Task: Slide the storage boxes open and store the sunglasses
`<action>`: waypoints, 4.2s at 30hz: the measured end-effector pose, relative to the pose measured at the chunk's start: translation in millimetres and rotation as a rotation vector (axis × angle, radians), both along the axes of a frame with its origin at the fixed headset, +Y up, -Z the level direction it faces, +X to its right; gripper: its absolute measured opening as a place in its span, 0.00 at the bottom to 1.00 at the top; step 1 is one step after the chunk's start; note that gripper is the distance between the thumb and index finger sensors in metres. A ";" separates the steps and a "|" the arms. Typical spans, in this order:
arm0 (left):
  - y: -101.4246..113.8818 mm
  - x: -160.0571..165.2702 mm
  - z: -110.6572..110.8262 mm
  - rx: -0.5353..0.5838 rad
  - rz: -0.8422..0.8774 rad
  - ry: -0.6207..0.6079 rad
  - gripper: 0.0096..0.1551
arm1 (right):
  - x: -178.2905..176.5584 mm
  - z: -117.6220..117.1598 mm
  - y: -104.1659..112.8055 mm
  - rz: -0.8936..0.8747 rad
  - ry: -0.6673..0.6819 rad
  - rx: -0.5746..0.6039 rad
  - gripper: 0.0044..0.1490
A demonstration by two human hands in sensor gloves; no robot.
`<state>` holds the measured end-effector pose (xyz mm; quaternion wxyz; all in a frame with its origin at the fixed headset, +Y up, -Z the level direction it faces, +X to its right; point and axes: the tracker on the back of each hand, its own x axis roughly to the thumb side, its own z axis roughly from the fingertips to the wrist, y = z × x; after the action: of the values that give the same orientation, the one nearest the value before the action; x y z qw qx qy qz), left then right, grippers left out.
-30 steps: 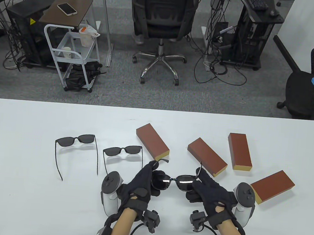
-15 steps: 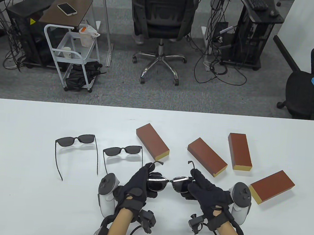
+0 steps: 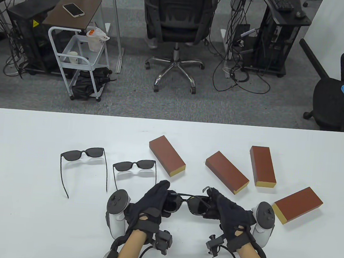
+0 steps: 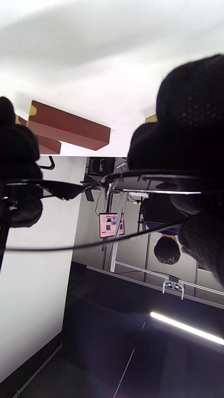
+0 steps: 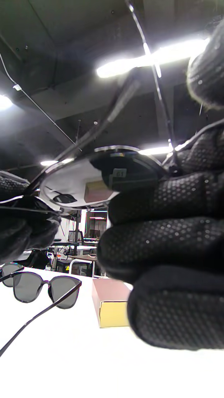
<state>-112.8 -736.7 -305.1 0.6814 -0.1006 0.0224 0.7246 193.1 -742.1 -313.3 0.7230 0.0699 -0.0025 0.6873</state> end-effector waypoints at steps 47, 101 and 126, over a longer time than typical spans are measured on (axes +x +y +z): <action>-11.0 16.0 1.6 -0.001 0.186 -0.228 0.44 | 15.8 3.0 -3.5 0.200 -0.184 -0.151 0.25; 21.0 -31.3 -3.8 0.238 -0.905 0.142 0.33 | -83.6 33.0 4.8 1.555 0.368 0.456 0.26; 15.7 -21.8 -5.0 0.235 -1.089 0.103 0.37 | -1.9 -135.5 14.8 1.753 -0.267 -0.134 0.61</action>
<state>-134.6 -721.0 -310.0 0.9620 0.0378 0.0237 0.2693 191.2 -727.2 -448.8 -0.0670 -0.0762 0.0079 0.9948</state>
